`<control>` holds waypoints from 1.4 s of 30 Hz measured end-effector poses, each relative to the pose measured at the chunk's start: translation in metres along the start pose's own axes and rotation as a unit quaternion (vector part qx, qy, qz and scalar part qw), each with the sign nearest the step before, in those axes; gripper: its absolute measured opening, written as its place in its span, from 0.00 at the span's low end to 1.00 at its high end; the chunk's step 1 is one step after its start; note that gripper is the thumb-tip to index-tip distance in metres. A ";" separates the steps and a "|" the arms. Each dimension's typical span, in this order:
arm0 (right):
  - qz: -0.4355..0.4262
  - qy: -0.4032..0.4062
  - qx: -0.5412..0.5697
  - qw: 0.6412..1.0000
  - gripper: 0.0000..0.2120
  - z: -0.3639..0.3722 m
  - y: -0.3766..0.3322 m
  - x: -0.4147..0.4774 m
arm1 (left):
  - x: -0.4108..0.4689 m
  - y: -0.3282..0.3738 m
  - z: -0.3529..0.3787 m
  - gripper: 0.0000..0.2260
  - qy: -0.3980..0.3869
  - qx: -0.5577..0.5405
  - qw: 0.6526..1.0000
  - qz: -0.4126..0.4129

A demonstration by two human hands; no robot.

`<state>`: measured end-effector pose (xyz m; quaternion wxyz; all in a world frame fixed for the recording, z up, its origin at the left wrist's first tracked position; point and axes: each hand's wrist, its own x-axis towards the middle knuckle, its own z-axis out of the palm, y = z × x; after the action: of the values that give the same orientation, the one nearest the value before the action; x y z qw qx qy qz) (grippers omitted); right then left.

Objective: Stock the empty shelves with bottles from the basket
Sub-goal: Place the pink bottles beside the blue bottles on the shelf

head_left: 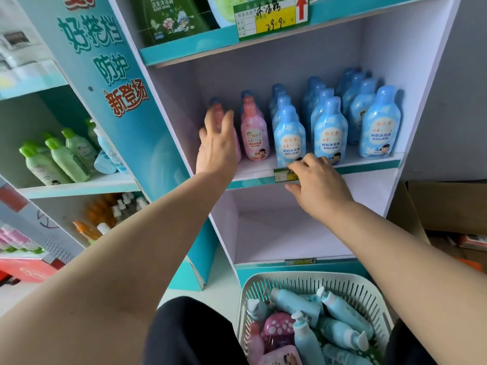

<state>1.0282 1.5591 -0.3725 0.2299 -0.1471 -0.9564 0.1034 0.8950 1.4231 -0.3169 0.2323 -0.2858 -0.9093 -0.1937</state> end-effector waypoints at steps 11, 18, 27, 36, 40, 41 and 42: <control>-0.002 -0.126 0.006 0.992 0.15 0.078 0.016 -0.105 | -0.139 -0.029 0.063 0.12 -0.276 -0.036 0.956 0.093; 0.044 -0.374 0.012 0.926 0.14 0.158 0.026 -0.162 | -0.185 -0.064 0.121 0.13 -0.502 0.050 0.858 0.095; -0.038 -0.525 -0.006 0.850 0.16 0.241 -0.014 -0.199 | -0.171 -0.072 0.142 0.20 -0.558 0.046 0.820 0.118; -0.132 -0.494 -0.143 0.848 0.17 0.258 -0.028 -0.217 | -0.165 -0.089 0.137 0.21 -0.535 0.016 0.840 0.088; -0.108 -0.455 -0.070 0.881 0.23 0.229 -0.017 -0.217 | -0.164 -0.088 0.133 0.18 -0.534 0.027 0.839 0.098; -0.101 -0.455 -0.034 0.884 0.21 0.218 -0.014 -0.211 | -0.163 -0.088 0.132 0.16 -0.535 0.035 0.838 0.103; -0.088 -0.457 0.007 0.885 0.20 0.207 -0.012 -0.204 | -0.164 -0.089 0.133 0.14 -0.541 0.041 0.833 0.107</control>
<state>1.1013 1.4539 -0.6338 -0.2239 0.0031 -0.9638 0.1450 0.9190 1.3488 -0.5326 -0.2657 -0.4308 -0.8607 0.0556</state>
